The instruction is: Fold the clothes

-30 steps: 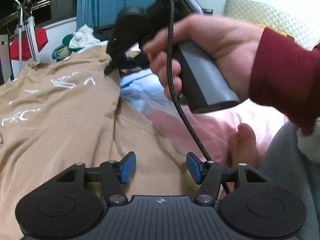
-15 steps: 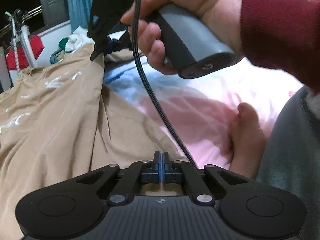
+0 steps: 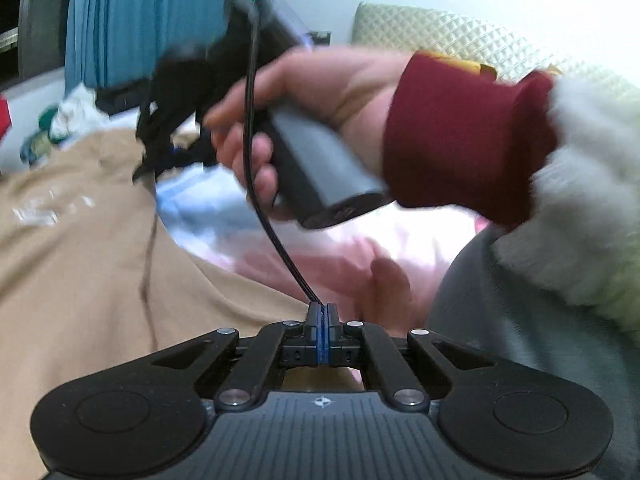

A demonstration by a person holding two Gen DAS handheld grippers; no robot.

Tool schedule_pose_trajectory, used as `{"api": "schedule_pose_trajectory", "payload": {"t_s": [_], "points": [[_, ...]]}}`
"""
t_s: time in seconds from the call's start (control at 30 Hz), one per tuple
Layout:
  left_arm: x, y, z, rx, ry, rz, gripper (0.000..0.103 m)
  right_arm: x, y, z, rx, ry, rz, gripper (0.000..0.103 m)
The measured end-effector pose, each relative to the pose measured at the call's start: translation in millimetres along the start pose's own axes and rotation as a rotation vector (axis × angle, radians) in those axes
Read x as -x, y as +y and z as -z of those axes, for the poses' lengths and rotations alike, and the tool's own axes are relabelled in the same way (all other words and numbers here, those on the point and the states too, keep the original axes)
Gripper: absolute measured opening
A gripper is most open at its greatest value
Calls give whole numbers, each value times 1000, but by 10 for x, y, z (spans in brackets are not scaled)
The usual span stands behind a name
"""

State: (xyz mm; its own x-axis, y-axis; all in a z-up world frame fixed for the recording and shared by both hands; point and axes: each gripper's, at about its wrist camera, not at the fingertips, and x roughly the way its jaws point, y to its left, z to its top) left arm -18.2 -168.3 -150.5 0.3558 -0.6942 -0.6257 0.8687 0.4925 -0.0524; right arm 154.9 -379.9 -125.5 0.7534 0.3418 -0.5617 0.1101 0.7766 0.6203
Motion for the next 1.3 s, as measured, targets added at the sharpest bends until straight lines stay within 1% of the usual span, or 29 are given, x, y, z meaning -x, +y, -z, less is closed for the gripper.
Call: {"api": "schedule_pose_trajectory", "payload": {"t_s": [0.1, 0.17, 0.2, 0.23, 0.3, 0.37, 0.43, 0.47, 0.5, 0.53, 0.57, 0.6, 0.67, 0.73, 0.8, 0.87, 0.93, 1.03, 1.07, 1.1, 1.13, 1.17, 1.2, 1.27, 1.3], "points": [[-71, 55, 20, 17, 21, -1, 2, 105, -15, 58, 6, -11, 34, 8], [-12, 108, 13, 42, 5, -8, 4, 217, -31, 91, -6, -28, 47, 8], [27, 129, 13, 56, -3, -17, 13, 280, -48, 103, -18, -41, 53, 8], [80, 156, 7, 70, -11, -31, 18, 350, -75, 110, -37, -59, 58, 8], [239, 207, -1, 96, -33, -67, 44, 466, -144, 116, -89, -94, 76, 9], [428, 274, -18, 112, -57, -109, 50, 534, -258, 106, -184, -122, 84, 9], [604, 368, -62, 138, -79, -164, 54, 576, -387, 99, -293, -145, 67, 10], [707, 446, -88, 165, -91, -190, 60, 578, -438, 95, -336, -152, 54, 12], [811, 524, -114, 191, -103, -216, 68, 572, -482, 89, -370, -156, 46, 21], [911, 604, -142, 217, -115, -243, 71, 556, -518, 82, -394, -158, 44, 28], [991, 693, -176, 249, -126, -276, 77, 534, -545, 74, -414, -161, 43, 42], [1060, 790, -204, 275, -133, -308, 82, 499, -564, 55, -425, -167, 37, 48], [1177, 948, -281, 294, -135, -367, 82, 417, -610, -5, -447, -181, 10, 48], [1287, 1105, -355, 312, -137, -426, 87, 336, -666, -76, -475, -207, -25, 48], [1307, 1242, -399, 310, -146, -473, 97, 237, -713, -151, -495, -236, -41, 48], [1322, 1381, -436, 311, -156, -519, 97, 139, -760, -227, -514, -266, -58, 48], [1258, 1531, -376, 355, -167, -552, 98, 19, -827, -306, -524, -277, -47, 48], [1118, 1766, -229, 444, -180, -572, 98, -182, -947, -450, -512, -285, -5, 48], [1081, 1808, -202, 458, -171, -580, 98, -238, -997, -501, -504, -295, 4, 51], [1044, 1849, -176, 472, -161, -587, 98, -286, -1058, -554, -497, -311, 5, 57], [1010, 1890, -150, 485, -153, -596, 98, -333, -1118, -605, -487, -326, 6, 60], [995, 1927, -134, 495, -149, -608, 98, -381, -1177, -654, -477, -336, 14, 68], [985, 1962, -117, 506, -148, -612, 98, -432, -1237, -694, -475, -336, 27, 72], [976, 2041, -93, 535, -147, -617, 98, -533, -1354, -751, -488, -326, 32, 70], [975, 2064, -85, 554, -150, -619, 98, -583, -1400, -776, -496, -326, 11, 70]]}}
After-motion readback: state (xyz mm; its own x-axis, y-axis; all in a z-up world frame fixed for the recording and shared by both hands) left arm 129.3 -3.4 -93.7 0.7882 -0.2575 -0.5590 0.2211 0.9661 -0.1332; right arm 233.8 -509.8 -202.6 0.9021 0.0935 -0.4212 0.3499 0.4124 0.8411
